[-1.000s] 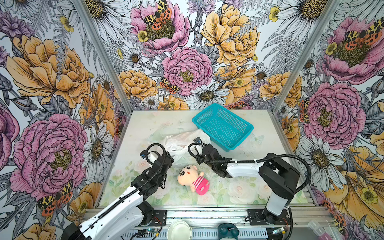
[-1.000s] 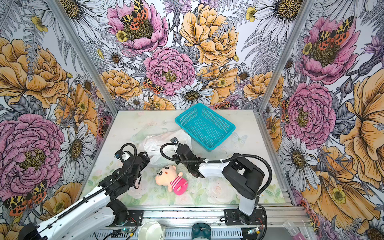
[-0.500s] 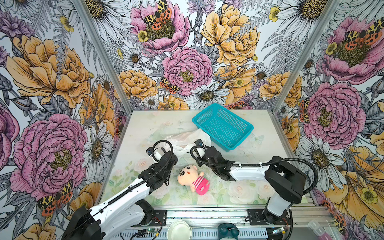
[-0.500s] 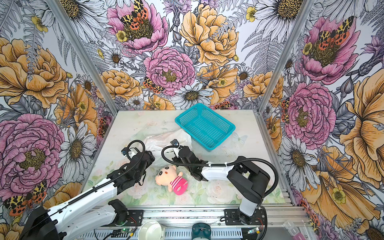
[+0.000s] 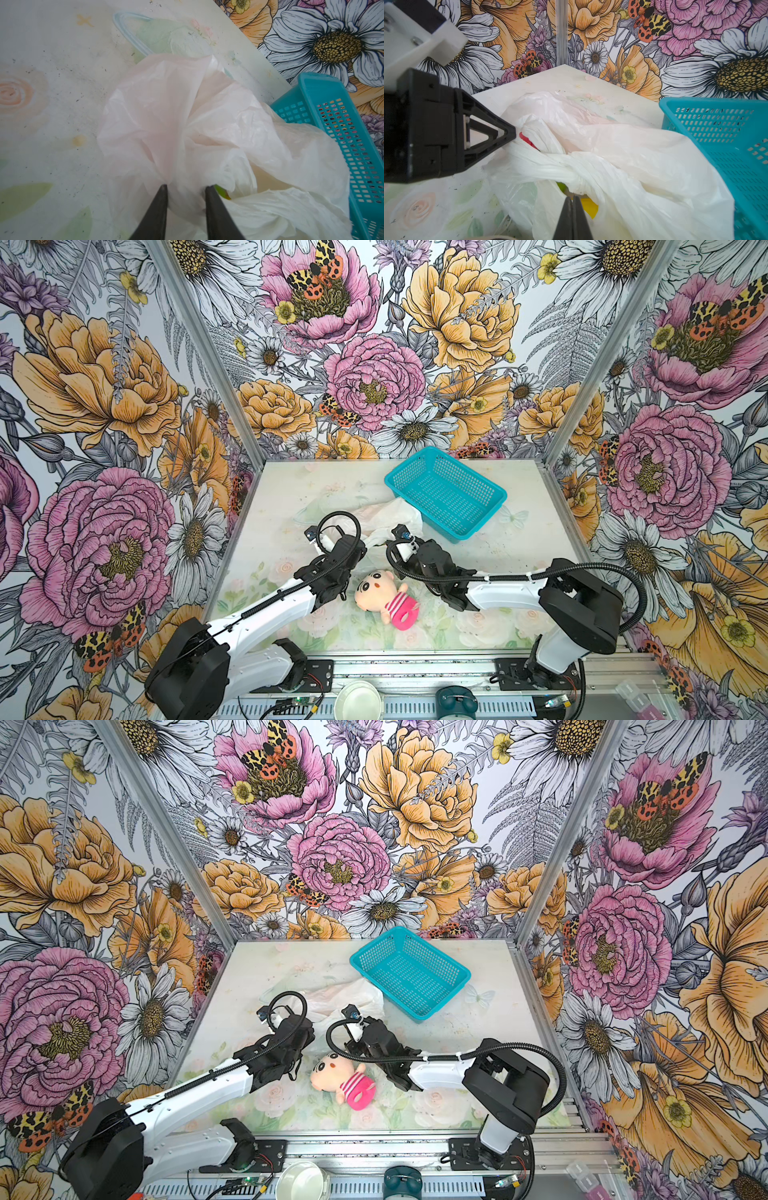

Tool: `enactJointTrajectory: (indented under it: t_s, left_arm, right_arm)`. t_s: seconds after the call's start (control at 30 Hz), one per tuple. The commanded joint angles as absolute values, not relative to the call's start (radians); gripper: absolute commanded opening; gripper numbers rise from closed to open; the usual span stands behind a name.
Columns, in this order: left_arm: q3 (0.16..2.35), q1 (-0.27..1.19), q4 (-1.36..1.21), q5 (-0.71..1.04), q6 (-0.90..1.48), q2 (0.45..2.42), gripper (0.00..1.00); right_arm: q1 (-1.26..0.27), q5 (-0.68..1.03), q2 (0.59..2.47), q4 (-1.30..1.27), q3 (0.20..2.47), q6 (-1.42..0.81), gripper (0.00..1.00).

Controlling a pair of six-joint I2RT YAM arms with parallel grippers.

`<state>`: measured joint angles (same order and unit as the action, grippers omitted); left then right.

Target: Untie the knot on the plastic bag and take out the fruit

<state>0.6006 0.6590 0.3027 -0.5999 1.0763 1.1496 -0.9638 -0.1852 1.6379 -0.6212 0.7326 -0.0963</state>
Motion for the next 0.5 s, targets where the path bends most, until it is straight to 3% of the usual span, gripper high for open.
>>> enactJointTrajectory:
  t_s: [0.0,0.47]
  left_arm:
    - [0.626,0.662,0.295,-0.609,1.05,1.162,0.03]
    - [0.523,0.603,0.291,-0.592,1.039,0.989,0.0]
  right_arm:
    - [-0.971,-0.176,1.612,-0.659,0.719,-0.086,0.0]
    - [-0.956,-0.31,1.636,-0.683,0.702,-0.093,0.0]
